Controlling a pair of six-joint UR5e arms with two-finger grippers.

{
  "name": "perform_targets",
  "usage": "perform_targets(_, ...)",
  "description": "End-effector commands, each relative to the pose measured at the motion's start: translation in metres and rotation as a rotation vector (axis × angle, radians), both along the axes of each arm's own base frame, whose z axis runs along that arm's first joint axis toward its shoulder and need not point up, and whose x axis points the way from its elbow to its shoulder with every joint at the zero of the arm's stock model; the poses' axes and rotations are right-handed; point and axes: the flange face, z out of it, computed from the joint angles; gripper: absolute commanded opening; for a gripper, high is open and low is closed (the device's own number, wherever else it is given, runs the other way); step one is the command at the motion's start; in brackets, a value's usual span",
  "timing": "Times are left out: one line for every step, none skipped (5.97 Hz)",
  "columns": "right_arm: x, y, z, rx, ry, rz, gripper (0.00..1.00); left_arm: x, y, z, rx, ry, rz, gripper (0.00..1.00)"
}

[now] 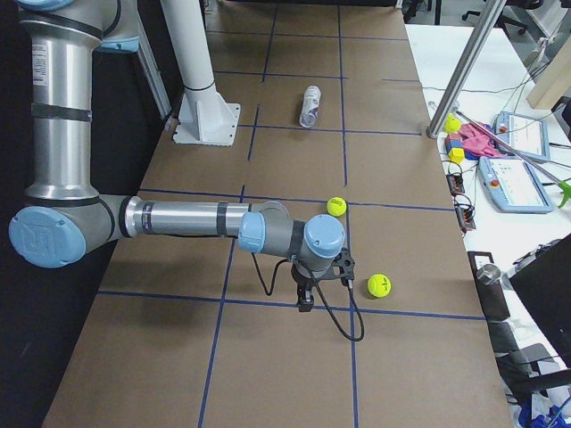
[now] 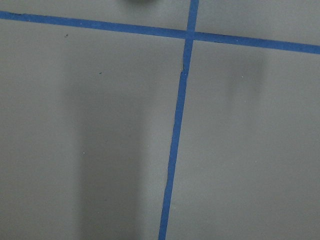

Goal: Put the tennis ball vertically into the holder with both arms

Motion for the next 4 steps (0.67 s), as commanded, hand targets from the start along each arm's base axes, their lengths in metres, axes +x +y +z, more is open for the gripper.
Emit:
perform_targets(-0.0004, -0.0015, -0.0085, 0.015, -0.006, 0.002, 1.0, -0.0002, -0.0001, -0.0058, 0.008, -0.001, -0.004, 1.0)
perform_targets(-0.001, -0.0017, -0.0106, 0.019, -0.014, 0.002, 1.0, -0.0006, 0.0004, -0.0137, 0.025, -0.005, -0.005, 1.0)
perform_targets(-0.0029, -0.0022, -0.0157, 0.023, -0.043, 0.007, 1.0, -0.0001, -0.001, -0.0156, 0.028, -0.01, -0.004, 1.0)
perform_targets(-0.0035, -0.0005, -0.0175, 0.025, -0.054, 0.007, 1.0, 0.0003, 0.0002, -0.0147, 0.027, -0.004, -0.003, 1.0)
